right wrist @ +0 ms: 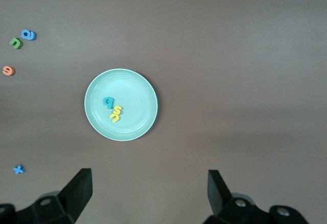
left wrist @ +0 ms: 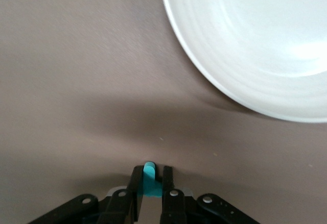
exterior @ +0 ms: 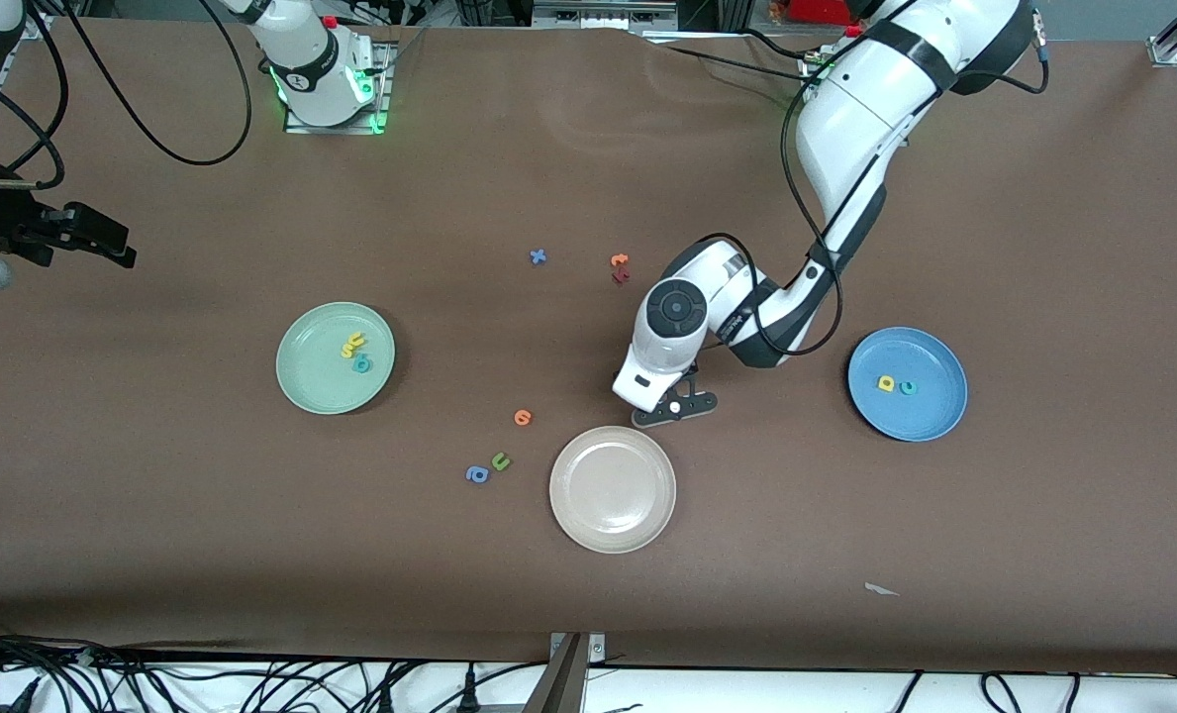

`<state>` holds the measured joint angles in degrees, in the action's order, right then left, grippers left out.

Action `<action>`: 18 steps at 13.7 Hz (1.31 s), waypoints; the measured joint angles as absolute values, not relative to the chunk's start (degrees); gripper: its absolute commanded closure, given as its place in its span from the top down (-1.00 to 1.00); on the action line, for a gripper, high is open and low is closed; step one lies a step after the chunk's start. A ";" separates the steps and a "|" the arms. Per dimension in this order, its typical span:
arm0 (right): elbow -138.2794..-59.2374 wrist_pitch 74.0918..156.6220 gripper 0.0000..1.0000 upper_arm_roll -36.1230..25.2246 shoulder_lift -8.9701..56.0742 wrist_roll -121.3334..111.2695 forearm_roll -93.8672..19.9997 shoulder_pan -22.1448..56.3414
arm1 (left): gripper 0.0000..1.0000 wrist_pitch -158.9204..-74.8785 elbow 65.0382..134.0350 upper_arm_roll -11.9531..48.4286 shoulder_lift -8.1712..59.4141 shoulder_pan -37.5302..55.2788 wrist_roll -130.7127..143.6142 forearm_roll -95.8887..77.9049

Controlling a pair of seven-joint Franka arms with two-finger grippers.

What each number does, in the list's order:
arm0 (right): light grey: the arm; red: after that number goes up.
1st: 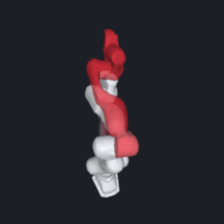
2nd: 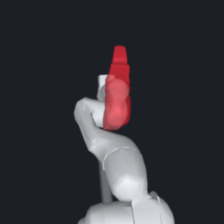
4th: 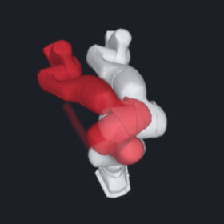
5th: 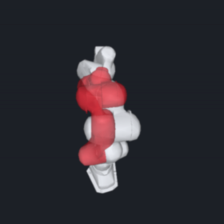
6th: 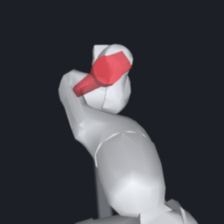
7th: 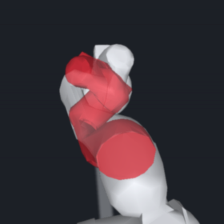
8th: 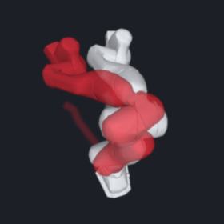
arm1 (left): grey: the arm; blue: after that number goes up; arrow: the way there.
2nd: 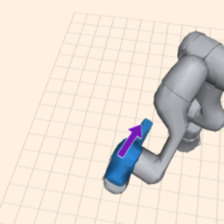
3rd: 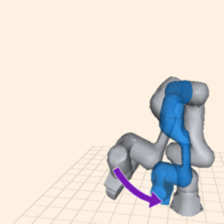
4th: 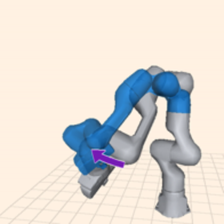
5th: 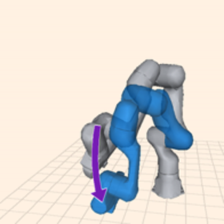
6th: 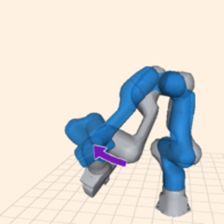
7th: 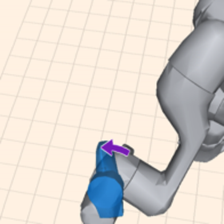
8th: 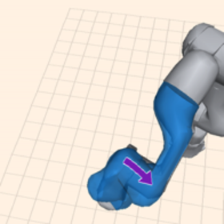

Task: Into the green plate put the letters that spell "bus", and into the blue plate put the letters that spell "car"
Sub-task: 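Carry the teal letter with the left gripper to the blue plate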

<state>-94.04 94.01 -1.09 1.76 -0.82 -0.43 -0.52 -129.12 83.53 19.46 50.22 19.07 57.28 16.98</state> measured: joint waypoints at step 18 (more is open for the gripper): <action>-94.03 93.99 1.00 -1.08 1.77 -0.82 -0.43 -0.52 | -0.74 -107.11 83.01 19.55 40.62 -7.84 16.63 16.98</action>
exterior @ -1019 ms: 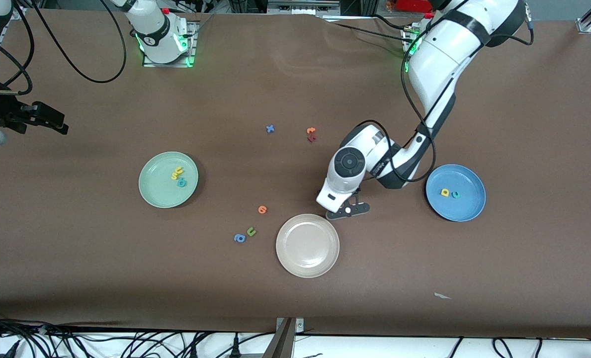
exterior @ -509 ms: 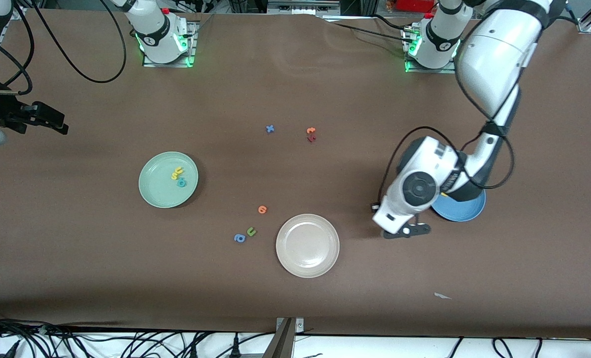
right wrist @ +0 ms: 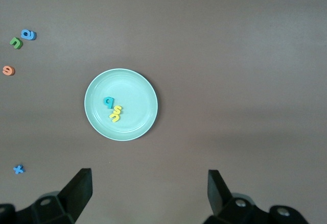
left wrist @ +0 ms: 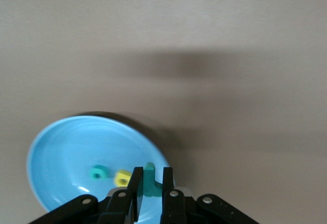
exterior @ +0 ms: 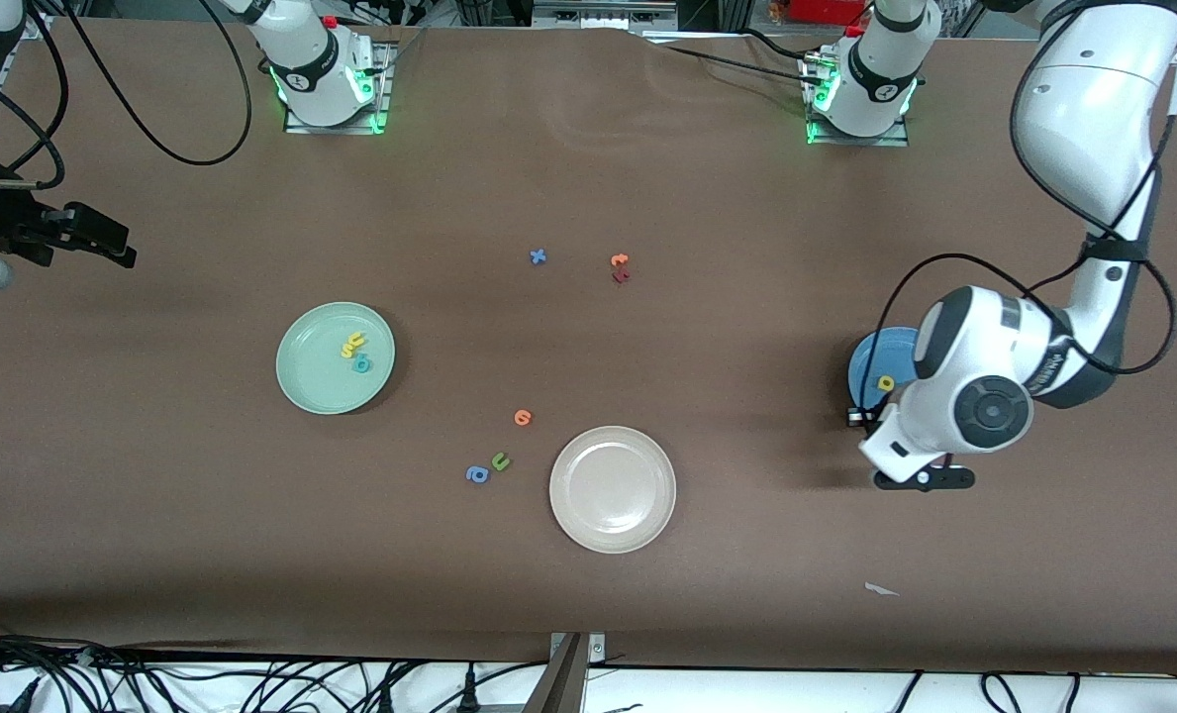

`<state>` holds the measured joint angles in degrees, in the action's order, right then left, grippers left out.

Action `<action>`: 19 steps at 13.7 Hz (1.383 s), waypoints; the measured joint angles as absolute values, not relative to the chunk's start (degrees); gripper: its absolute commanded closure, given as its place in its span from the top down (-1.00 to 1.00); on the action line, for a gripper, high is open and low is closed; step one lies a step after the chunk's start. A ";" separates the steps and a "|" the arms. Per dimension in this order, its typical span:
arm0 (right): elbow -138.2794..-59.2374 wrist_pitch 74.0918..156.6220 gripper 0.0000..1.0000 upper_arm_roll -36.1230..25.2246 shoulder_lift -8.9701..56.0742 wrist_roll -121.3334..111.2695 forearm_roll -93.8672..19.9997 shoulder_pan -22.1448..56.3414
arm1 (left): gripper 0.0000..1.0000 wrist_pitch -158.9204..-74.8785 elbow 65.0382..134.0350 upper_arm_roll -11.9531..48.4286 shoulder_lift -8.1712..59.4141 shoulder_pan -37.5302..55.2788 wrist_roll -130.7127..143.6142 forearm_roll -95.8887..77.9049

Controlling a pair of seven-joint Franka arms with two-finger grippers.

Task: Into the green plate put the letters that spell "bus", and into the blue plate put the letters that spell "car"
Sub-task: 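Carry the teal letter with the left gripper to the blue plate, then open the left gripper to release the teal letter onto the blue plate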

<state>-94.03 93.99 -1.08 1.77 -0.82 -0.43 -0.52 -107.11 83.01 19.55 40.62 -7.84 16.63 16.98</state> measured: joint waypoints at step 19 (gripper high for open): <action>-94.03 93.76 1.00 -1.09 1.77 -0.82 -0.43 -0.53 | 1.00 -107.14 85.09 19.48 39.84 -14.23 3.48 16.98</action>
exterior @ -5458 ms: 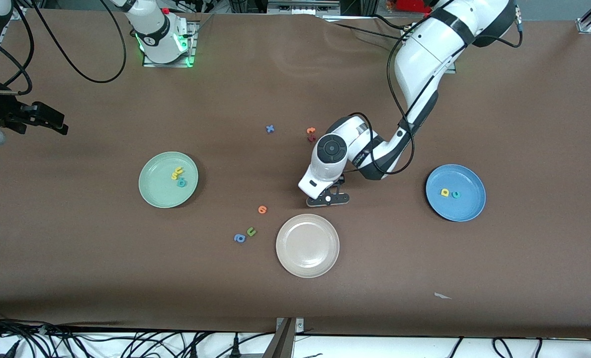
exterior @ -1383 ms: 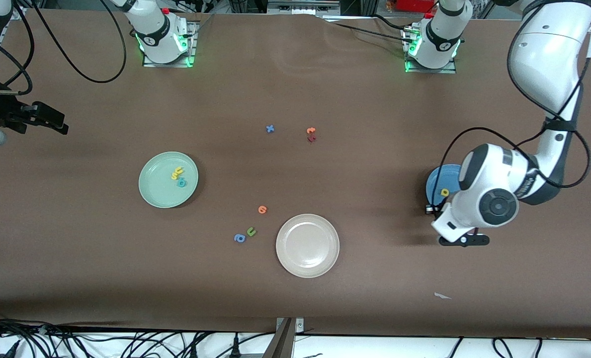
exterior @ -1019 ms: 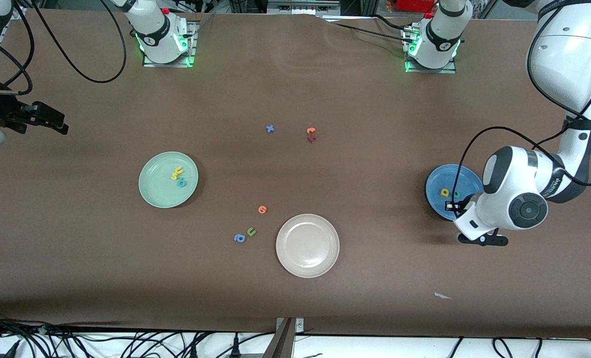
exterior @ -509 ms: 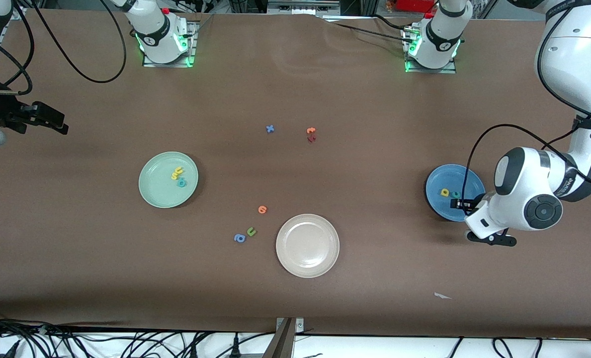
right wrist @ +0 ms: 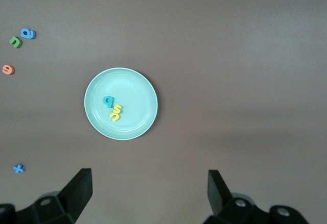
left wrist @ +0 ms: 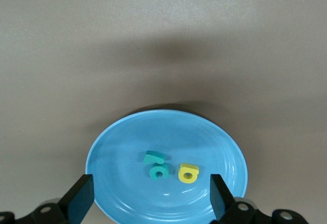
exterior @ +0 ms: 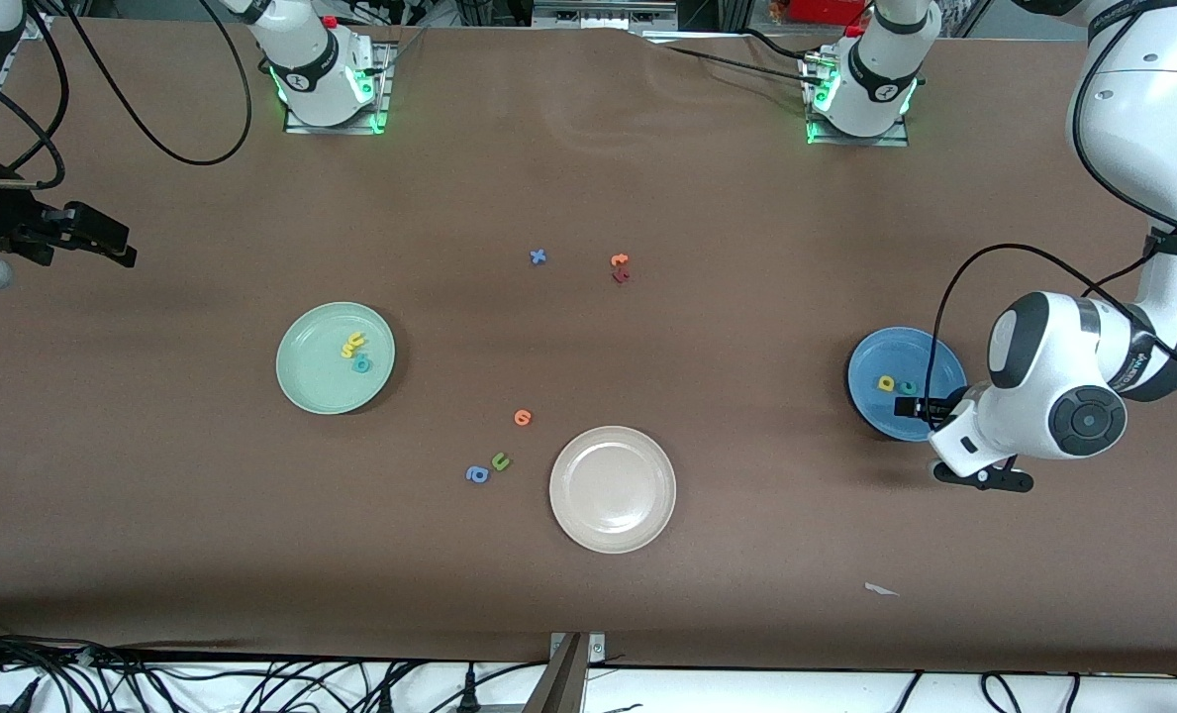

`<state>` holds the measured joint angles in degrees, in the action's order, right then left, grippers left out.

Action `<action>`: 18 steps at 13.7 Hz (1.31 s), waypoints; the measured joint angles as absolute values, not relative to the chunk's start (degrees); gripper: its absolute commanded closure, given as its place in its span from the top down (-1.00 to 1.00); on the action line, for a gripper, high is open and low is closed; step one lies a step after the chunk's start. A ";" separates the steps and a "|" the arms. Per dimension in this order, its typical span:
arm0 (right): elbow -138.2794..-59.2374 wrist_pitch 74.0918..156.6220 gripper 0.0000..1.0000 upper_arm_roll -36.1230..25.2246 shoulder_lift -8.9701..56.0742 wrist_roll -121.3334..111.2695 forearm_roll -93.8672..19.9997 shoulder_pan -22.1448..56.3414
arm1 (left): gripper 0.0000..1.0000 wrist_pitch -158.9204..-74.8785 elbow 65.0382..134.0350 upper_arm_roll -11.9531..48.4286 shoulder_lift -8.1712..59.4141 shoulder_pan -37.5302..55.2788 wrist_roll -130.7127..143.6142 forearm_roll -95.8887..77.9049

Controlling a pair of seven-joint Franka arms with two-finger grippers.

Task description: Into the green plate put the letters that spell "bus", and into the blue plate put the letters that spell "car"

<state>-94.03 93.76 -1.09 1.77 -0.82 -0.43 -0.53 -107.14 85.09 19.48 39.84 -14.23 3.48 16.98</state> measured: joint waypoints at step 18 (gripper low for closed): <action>-94.01 93.67 1.00 -1.11 1.78 -0.82 -0.43 -0.56 | 1.00 -92.43 85.97 5.08 15.99 -3.71 3.24 0.74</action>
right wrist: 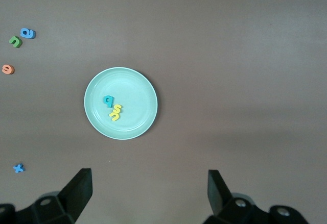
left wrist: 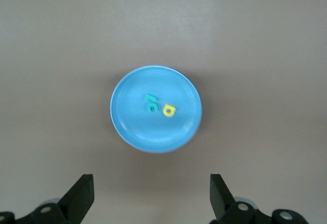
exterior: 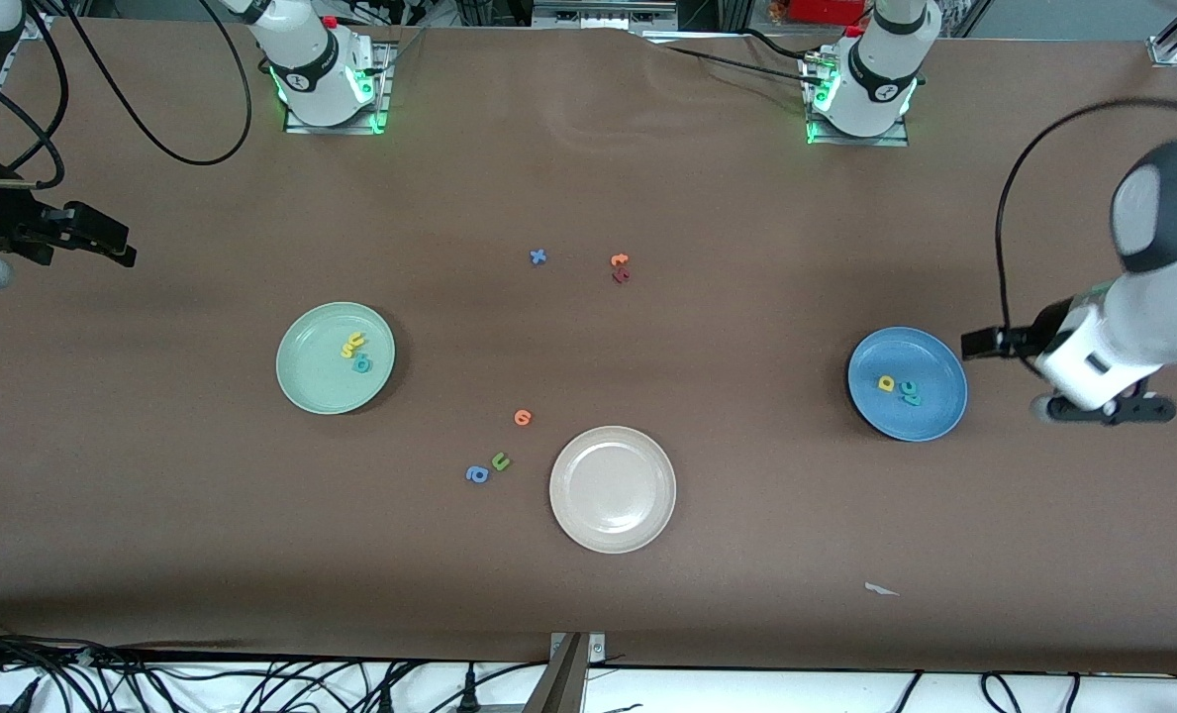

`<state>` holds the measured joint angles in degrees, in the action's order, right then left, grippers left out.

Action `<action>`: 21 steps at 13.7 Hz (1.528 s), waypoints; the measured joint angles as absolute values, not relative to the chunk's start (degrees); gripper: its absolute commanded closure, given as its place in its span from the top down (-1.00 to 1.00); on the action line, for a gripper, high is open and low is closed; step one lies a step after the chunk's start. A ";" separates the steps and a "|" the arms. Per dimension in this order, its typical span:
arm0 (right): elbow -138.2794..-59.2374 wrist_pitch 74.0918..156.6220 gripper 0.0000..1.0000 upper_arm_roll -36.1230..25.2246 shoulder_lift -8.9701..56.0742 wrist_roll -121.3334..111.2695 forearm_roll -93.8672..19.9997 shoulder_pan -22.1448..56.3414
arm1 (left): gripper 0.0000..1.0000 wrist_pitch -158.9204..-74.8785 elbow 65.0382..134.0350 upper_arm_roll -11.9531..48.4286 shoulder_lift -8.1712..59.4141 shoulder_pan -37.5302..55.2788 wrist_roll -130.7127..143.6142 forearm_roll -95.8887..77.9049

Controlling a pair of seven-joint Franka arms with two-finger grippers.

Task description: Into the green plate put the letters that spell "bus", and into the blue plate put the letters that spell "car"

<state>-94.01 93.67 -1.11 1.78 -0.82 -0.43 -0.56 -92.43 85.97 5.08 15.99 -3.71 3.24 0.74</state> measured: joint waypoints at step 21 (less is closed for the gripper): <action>-94.01 93.64 1.00 -1.11 1.79 -0.82 -0.43 -0.56 | 1.00 -88.24 88.80 -3.08 5.67 1.96 1.62 -1.29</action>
